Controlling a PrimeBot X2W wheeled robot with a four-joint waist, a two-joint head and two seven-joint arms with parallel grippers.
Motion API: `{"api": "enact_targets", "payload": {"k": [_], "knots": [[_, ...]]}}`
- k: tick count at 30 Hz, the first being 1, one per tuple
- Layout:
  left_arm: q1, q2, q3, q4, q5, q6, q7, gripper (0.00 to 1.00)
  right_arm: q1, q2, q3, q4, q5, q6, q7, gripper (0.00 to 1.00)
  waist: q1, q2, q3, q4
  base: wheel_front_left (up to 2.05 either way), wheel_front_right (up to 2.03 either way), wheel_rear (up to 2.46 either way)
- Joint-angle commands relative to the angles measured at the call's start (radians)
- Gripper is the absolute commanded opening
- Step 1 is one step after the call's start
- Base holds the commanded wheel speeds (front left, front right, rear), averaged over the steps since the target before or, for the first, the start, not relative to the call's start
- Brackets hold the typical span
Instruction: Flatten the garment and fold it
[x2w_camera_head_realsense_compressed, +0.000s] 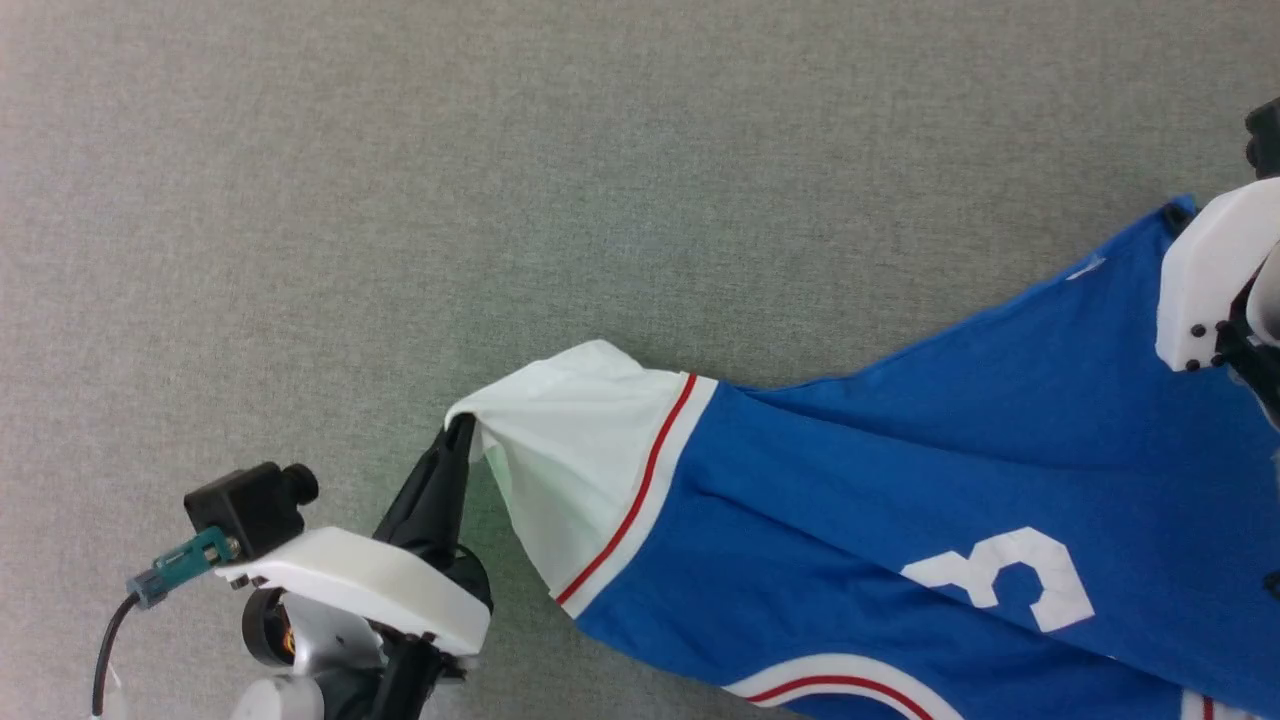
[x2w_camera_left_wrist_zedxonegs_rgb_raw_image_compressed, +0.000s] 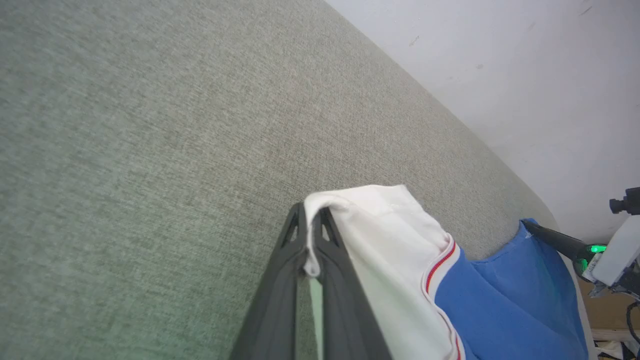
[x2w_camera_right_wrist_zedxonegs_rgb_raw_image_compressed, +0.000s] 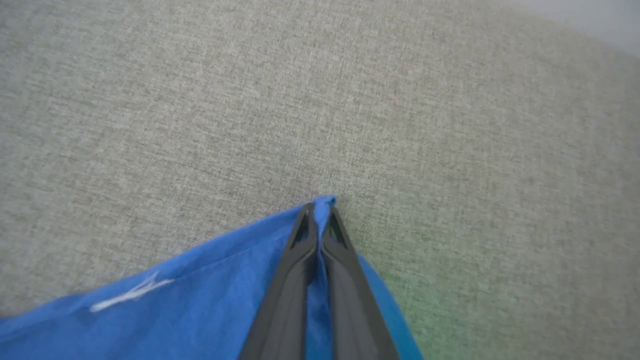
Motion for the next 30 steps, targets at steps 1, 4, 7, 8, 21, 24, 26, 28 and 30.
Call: {"api": "enact_targets", "payload": {"k": [1,4,7,8,21,24,26,28,30], "knots": [[-0.014,0.005,0.007,0.001,0.006,0.010,-0.007,0.00,0.034,0.005,0.000,0.021,-0.002,-0.002,0.003,0.00,-0.0001,0.0001,-0.024,-0.017,0.00,0.00,0.00],[-0.019,0.012,0.011,0.005,0.014,0.014,-0.008,0.00,0.034,0.018,-0.006,0.009,-0.001,-0.002,-0.034,0.00,-0.0001,0.0001,-0.060,-0.033,0.00,0.00,0.00],[-0.035,0.025,0.012,0.016,0.034,0.020,-0.009,0.00,0.039,0.039,-0.019,-0.003,0.004,-0.002,-0.083,0.00,-0.0001,0.0001,-0.105,-0.047,0.00,0.00,0.00],[-0.047,0.031,0.011,0.022,0.043,0.020,-0.008,0.00,0.041,0.046,-0.025,-0.006,0.005,-0.002,-0.100,0.00,-0.0001,0.0001,-0.122,-0.051,0.00,0.00,0.00],[-0.461,0.157,-0.040,0.204,0.195,-0.080,-0.005,0.00,-0.048,0.103,-0.053,-0.067,0.010,-0.002,-0.287,0.00,-0.0001,0.0001,-0.344,-0.117,0.00,0.00,0.00],[-0.570,0.175,-0.047,0.255,0.219,-0.110,-0.020,0.00,-0.093,0.102,-0.042,-0.070,0.006,-0.002,-0.306,0.00,-0.0001,0.0001,-0.379,-0.136,0.00,0.00,0.00],[-0.631,0.179,-0.052,0.283,0.228,-0.124,-0.022,0.00,-0.125,0.100,-0.031,-0.067,0.006,-0.002,-0.309,0.00,-0.0001,0.0001,-0.396,-0.149,0.00,0.00,0.00],[-0.690,0.191,-0.055,0.312,0.237,-0.136,-0.016,0.00,-0.158,0.097,-0.017,-0.066,0.005,-0.002,-0.308,0.00,-0.0001,0.0001,-0.405,-0.163,0.00,0.00,0.00],[-0.749,0.200,-0.056,0.336,0.241,-0.146,-0.007,0.00,-0.193,0.093,0.001,-0.064,0.007,-0.002,-0.305,0.00,-0.0001,0.0001,-0.412,-0.176,0.00,0.00,0.00]]}}
